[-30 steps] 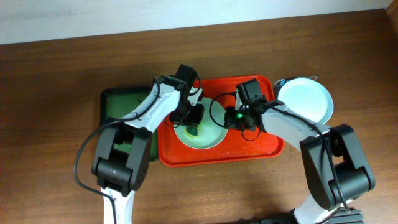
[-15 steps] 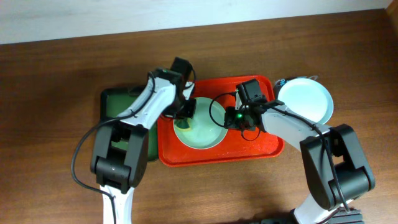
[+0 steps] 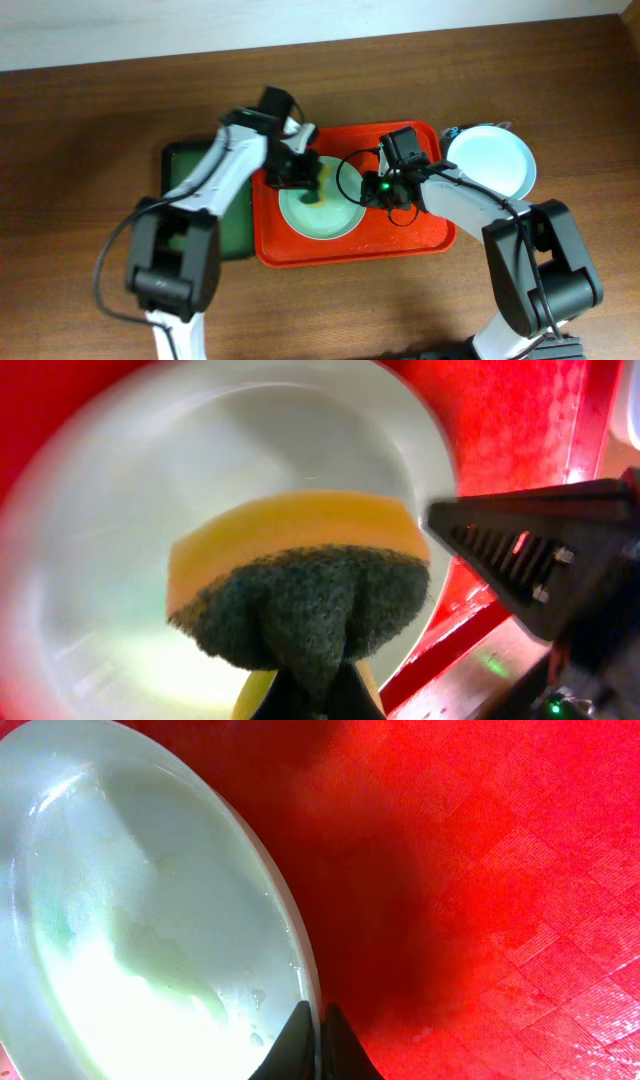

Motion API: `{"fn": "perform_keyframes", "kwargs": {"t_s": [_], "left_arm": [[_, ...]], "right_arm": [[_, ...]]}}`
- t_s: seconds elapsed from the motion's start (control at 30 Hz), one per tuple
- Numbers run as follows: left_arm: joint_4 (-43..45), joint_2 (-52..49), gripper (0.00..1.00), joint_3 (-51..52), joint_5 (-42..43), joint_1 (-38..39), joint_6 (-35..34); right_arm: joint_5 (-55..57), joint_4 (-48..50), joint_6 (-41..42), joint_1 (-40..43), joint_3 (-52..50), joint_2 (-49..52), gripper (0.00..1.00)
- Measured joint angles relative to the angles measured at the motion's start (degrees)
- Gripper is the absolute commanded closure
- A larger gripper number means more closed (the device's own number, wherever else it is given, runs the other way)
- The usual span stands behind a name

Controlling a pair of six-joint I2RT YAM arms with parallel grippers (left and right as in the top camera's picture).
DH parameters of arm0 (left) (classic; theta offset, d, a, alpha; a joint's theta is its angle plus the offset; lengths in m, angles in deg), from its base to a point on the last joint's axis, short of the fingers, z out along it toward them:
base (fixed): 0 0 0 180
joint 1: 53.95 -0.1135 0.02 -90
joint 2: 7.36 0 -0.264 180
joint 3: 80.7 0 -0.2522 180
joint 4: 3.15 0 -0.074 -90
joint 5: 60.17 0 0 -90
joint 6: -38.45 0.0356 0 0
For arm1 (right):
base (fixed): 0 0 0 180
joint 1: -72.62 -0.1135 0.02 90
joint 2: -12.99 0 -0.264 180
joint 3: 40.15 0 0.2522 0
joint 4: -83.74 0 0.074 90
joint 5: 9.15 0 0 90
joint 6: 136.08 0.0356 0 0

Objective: Clean dirty plates on tray and stack at the side
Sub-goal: 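Return the sponge to the black tray and withdraw left gripper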

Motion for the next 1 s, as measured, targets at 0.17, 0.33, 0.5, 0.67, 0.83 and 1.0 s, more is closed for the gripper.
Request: {"fn": "perform_keyframes", "kwargs": {"t_s": [0.17,0.33,0.5,0.67,0.83,1.0], "left_arm": [[-11.7,8.9,1.00,-1.5,-16.0,-13.7,0.7],[-8.0,8.9,1.00,1.7,-22.6,-23.4,3.8],[1.3,8.9,1.00,12.7,-23.5,-22.7,5.7],[7.8,8.9,1.00,20.3,-23.6,-22.6,7.1],[8.0,8.9,0.81,20.8,-23.6,-21.1,8.8],[7.5,8.9,0.61,20.7,-23.6,-20.7,8.9]], "right_arm": [[0.0,0.0,0.0,0.0,0.0,0.0,0.95],[0.0,0.3,0.0,0.0,0.0,0.0,0.95],[0.0,0.4,0.0,0.0,0.0,0.0,0.89],[-0.1,0.5,0.4,0.0,0.0,0.0,0.79],[0.0,0.4,0.4,0.0,0.0,0.0,0.68],[0.0,0.4,0.5,0.0,0.0,0.0,0.66]]}}
